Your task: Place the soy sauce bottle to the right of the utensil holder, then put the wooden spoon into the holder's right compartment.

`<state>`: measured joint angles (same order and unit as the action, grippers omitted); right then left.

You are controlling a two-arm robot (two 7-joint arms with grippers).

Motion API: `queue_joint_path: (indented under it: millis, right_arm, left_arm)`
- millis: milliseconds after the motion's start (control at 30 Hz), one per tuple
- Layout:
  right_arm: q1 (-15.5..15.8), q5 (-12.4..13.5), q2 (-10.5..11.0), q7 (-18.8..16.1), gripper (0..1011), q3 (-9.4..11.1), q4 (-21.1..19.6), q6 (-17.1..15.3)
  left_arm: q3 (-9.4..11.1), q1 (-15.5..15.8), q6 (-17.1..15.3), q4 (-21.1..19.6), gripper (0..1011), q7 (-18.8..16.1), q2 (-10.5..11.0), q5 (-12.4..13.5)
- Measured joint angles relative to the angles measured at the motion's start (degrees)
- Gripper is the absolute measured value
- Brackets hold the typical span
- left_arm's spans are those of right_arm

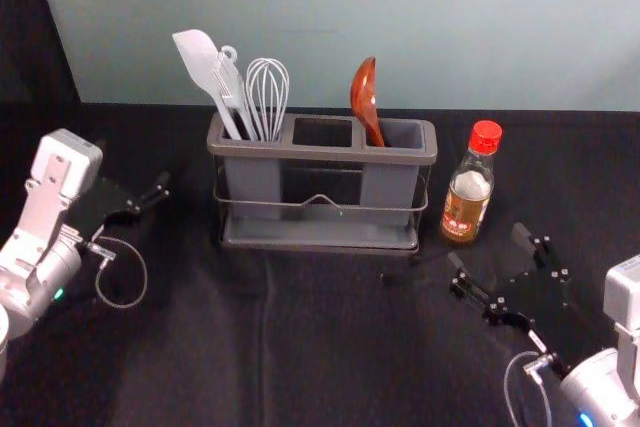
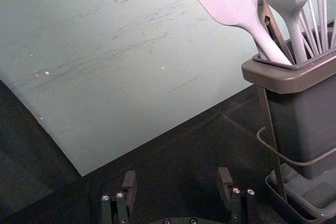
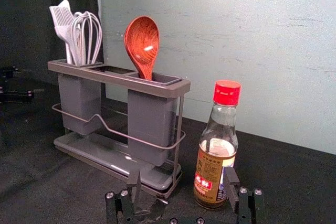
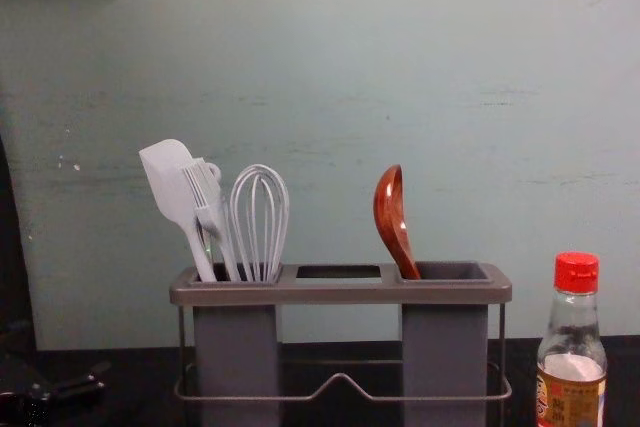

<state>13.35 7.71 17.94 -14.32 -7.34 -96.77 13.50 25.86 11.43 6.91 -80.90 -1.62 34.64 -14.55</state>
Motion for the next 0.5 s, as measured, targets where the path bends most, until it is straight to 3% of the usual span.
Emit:
queue_joint_path:
  millis: [500]
  right_arm:
    - [0.0,0.0,0.05,0.0,1002,0.0,0.0,0.0]
  left_arm:
    - [0.0,0.0,0.0,0.0,1005,0.0,0.0,0.0]
